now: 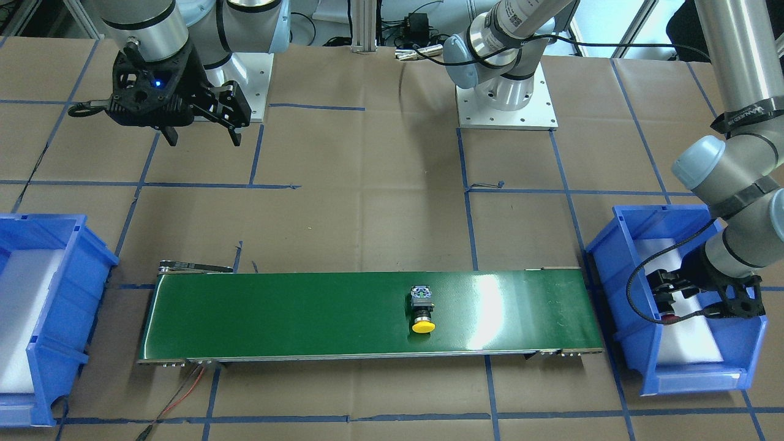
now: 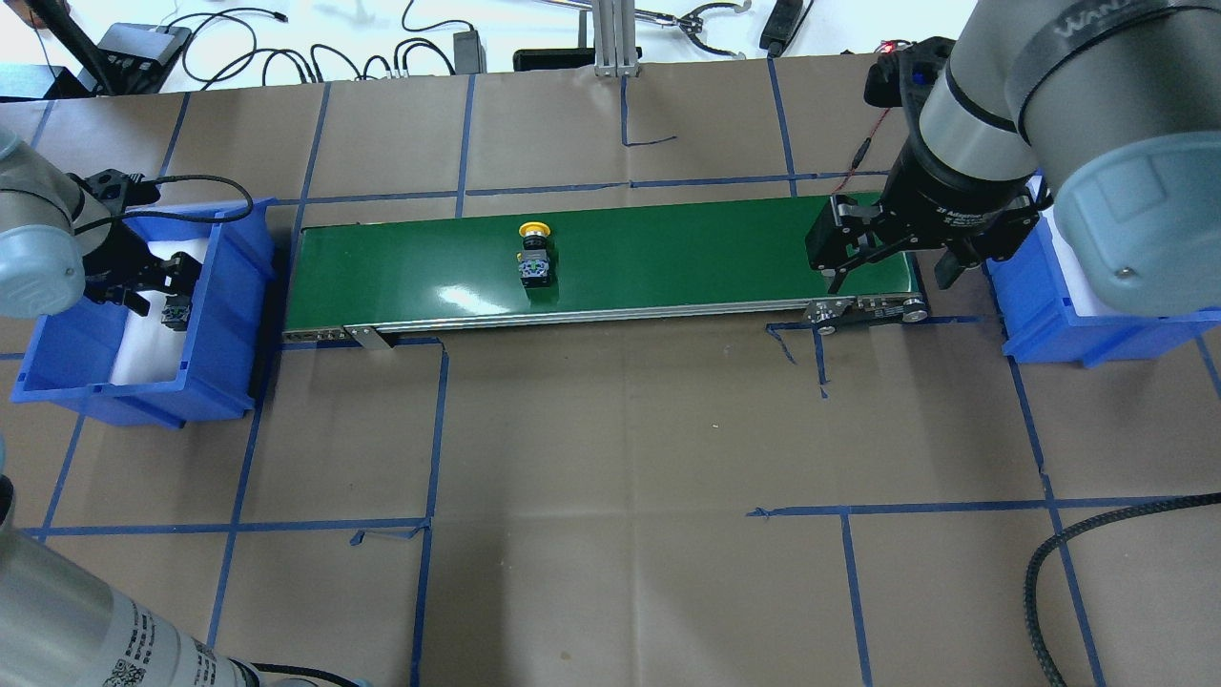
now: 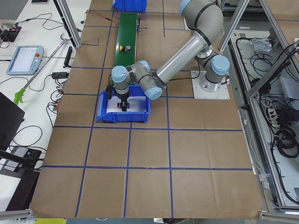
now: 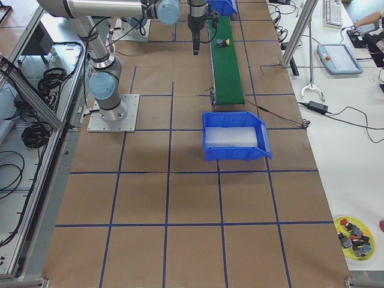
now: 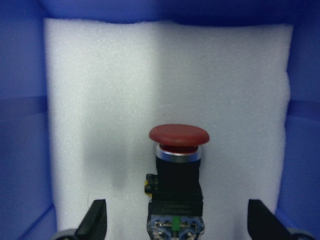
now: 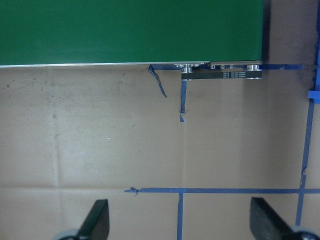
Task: Transport two buttons from left to right
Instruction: 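Return the left gripper to the bin and grasp the red button, then carry the red button onto the belt while the right gripper moves toward the yellow button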
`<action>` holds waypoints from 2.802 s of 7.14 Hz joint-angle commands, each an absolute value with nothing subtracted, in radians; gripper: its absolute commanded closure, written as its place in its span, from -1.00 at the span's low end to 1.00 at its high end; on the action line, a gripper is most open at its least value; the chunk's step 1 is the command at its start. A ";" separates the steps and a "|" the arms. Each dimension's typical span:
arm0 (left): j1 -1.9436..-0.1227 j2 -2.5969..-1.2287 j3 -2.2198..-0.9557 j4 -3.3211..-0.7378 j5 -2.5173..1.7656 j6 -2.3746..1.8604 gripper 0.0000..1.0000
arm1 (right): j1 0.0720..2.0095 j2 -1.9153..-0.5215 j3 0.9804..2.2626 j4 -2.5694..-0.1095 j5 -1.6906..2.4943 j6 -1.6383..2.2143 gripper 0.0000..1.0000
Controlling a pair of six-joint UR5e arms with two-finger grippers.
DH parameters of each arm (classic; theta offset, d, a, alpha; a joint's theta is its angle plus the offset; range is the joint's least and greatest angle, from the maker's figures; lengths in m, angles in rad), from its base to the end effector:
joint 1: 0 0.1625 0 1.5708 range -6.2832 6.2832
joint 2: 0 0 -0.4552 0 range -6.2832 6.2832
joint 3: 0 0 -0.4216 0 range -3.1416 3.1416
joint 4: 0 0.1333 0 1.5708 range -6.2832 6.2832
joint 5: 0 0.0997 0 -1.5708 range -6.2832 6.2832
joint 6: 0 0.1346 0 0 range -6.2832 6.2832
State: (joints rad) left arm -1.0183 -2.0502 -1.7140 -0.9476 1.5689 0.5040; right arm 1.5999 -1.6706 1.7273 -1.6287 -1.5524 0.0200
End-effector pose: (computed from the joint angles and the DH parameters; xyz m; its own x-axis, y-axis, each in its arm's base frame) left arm 0.2286 -0.6253 0.1860 -0.9988 -0.0485 0.0014 -0.0485 0.9988 -0.0014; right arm 0.1496 -0.4713 0.4571 -0.9998 -0.0091 -0.0184 -0.0091 1.0000 -0.0008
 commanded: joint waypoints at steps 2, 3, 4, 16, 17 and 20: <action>-1.019 -2.060 -1.697 -0.946 1.569 0.503 0.34 | 1.601 -1.671 1.727 -1.629 -1.551 0.020 -1.00; -1.017 -2.060 -1.698 -0.946 1.568 0.502 0.66 | 1.601 -1.671 1.727 -1.629 -1.551 0.020 -1.00; -1.017 -2.057 -1.695 -0.946 1.568 0.505 0.92 | 1.601 -1.671 1.727 -1.628 -1.551 0.021 -1.00; -1.223 -1.812 -1.539 -1.374 1.582 0.228 0.95 | 1.601 -1.669 1.729 -1.629 -1.551 0.021 -1.00; -1.289 -1.812 -1.539 -1.373 1.582 0.130 0.94 | 1.601 -1.669 1.729 -1.629 -1.551 0.021 -1.00; -1.374 -1.853 -1.563 -1.341 1.575 -0.015 0.94 | 1.601 -1.669 1.727 -1.631 -1.552 0.020 -1.00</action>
